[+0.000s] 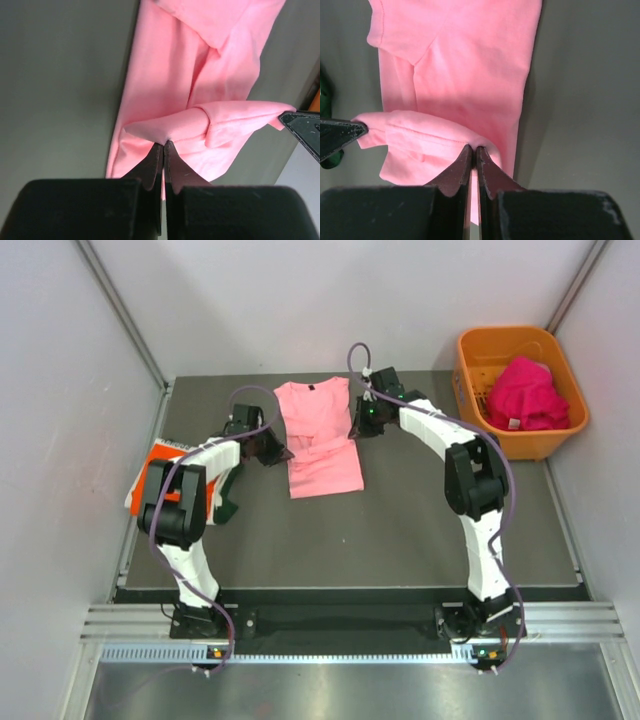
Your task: Fold and stack the t-shirts
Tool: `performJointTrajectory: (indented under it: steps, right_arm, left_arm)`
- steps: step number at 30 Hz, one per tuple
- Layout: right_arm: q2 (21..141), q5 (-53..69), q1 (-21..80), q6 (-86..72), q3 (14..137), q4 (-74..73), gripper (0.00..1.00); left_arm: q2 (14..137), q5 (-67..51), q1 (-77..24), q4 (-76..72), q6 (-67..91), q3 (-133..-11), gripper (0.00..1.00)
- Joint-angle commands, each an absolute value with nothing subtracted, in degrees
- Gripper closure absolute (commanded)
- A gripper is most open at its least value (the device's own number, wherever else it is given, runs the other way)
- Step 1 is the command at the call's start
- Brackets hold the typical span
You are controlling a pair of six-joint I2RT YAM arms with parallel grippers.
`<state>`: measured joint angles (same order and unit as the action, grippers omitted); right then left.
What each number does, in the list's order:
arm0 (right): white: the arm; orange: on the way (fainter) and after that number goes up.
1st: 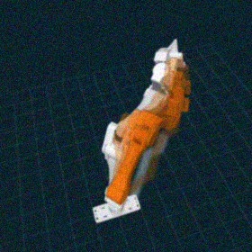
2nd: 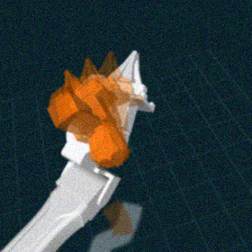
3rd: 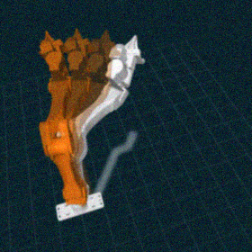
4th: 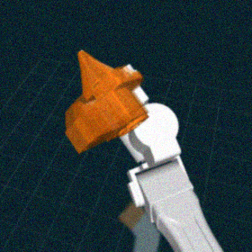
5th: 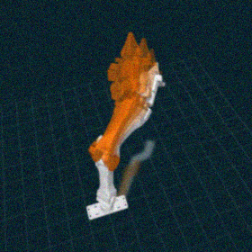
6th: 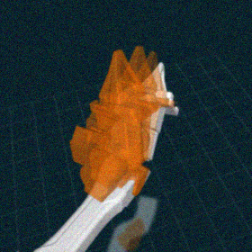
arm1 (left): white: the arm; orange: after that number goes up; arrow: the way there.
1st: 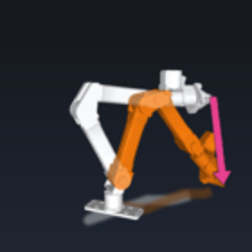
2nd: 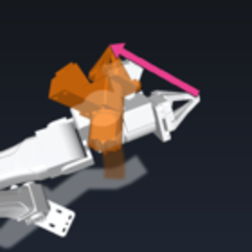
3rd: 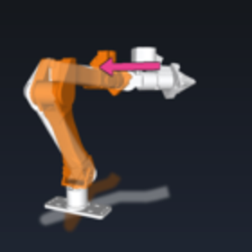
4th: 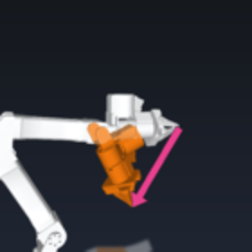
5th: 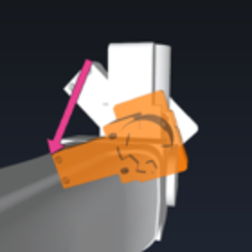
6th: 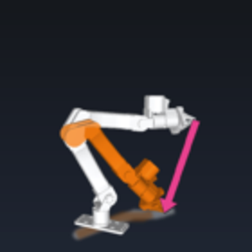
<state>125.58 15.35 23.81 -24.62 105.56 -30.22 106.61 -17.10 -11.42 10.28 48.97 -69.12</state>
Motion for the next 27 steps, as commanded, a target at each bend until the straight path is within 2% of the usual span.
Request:
performJointTrajectory:
  steps: [1,7,9,10,11,12,13,14,15,17,18,23,27]
  right_arm:
    - [126.8,18.0,23.2,-24.3,109.5,-28.9,0.99]
    - [128.6,17.9,22.9,-24.9,111.3,-28.3,0.99]
    - [129.4,18.4,22.9,-25.0,112.1,-27.7,0.96]
    - [130.1,18.5,22.9,-24.9,112.8,-27.3,0.88]
    - [130.3,18.8,22.9,-24.6,113.4,-27.2,0.76]
    - [130.6,19.3,22.9,-24.4,114.5,-27.2,0.59]
    - [130.3,19.2,23.0,-23.7,114.3,-27.0,0.53]
    - [128.4,18.6,23.3,-23.3,113.6,-26.5,0.44]
    - [126.8,16.7,23.4,-22.9,110.6,-25.7,0.24]
    - [120.7,15.6,23.5,-22.4,105.7,-22.0,0.23]
    - [118.5,15.0,23.5,-22.2,100.3,-20.6,0.23]
    - [105.3,15.3,23.4,-23.4,84.1,-12.8,0.35]
    - [101.5,17.9,23.5,-23.8,75.2,-11.7,0.45]
  left_arm:
    - [107.0,-17.1,-10.4,7.5,48.9,-70.3,1.00]
    - [108.5,-18.1,-9.6,6.2,49.0,-71.5,1.00]
    - [109.9,-18.3,-9.1,5.1,49.1,-72.2,1.00]
    - [110.1,-17.9,-9.0,4.5,49.1,-72.5,1.00]
    - [111.1,-18.1,-8.7,3.7,48.9,-72.8,1.00]
    - [111.4,-18.4,-8.5,3.4,48.6,-73.3,0.96]
    - [112.0,-18.6,-8.4,3.4,48.3,-74.8,0.84]
    - [111.9,-18.5,-8.3,4.5,46.9,-75.7,0.53]
    - [111.2,-17.9,-8.4,5.5,46.2,-76.2,0.42]
    - [106.6,-16.3,-8.9,6.7,43.3,-75.3,0.31]
    - [104.6,-13.8,-9.4,7.0,42.3,-74.5,0.22]
    - [93.3,-12.2,-9.6,8.7,41.0,-65.2,0.22]
    - [88.6,-15.7,-9.8,7.4,42.4,-57.2,0.27]
